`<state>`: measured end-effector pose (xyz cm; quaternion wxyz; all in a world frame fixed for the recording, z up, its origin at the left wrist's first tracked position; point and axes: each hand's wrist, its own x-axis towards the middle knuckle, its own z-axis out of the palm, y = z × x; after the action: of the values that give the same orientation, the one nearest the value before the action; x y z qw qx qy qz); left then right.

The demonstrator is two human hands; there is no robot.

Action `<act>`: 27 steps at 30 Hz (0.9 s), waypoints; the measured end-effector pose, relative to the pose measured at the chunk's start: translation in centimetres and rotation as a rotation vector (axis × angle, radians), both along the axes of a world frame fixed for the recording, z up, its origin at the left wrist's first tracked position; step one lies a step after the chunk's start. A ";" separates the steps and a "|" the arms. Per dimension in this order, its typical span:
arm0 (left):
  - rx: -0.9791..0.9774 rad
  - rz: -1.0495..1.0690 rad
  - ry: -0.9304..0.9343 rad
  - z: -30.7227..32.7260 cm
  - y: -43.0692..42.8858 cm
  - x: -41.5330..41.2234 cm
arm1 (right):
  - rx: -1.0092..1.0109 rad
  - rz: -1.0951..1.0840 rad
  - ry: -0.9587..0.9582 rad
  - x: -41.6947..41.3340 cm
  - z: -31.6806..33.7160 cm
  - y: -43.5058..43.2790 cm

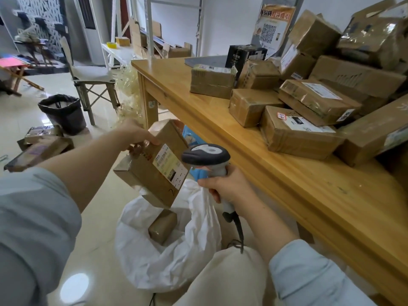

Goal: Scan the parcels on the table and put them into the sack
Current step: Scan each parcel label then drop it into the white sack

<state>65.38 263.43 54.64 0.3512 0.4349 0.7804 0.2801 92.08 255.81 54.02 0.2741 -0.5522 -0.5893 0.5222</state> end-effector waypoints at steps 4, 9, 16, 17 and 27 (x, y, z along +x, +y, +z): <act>-0.132 0.115 -0.019 -6.4 -1.4 -0.2 | -0.111 -0.081 0.079 -0.5 -1.0 0.4; -0.202 0.197 0.026 -13.7 -2.2 0.9 | -0.186 -0.125 0.131 -0.9 -2.8 1.8; -0.280 0.192 -0.017 -19.6 -0.2 4.0 | -0.254 -0.147 0.084 -0.8 -5.0 4.0; -0.318 0.197 -0.014 -19.7 0.3 4.5 | -0.257 -0.152 0.081 -0.7 -5.3 4.1; 0.093 0.107 -0.011 -11.6 2.8 8.2 | -0.201 -0.289 0.168 -0.4 -4.4 3.5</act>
<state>73.54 266.27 43.04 0.3193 0.4069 0.7869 0.3366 91.69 259.27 49.57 0.3379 -0.6100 -0.4241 0.5777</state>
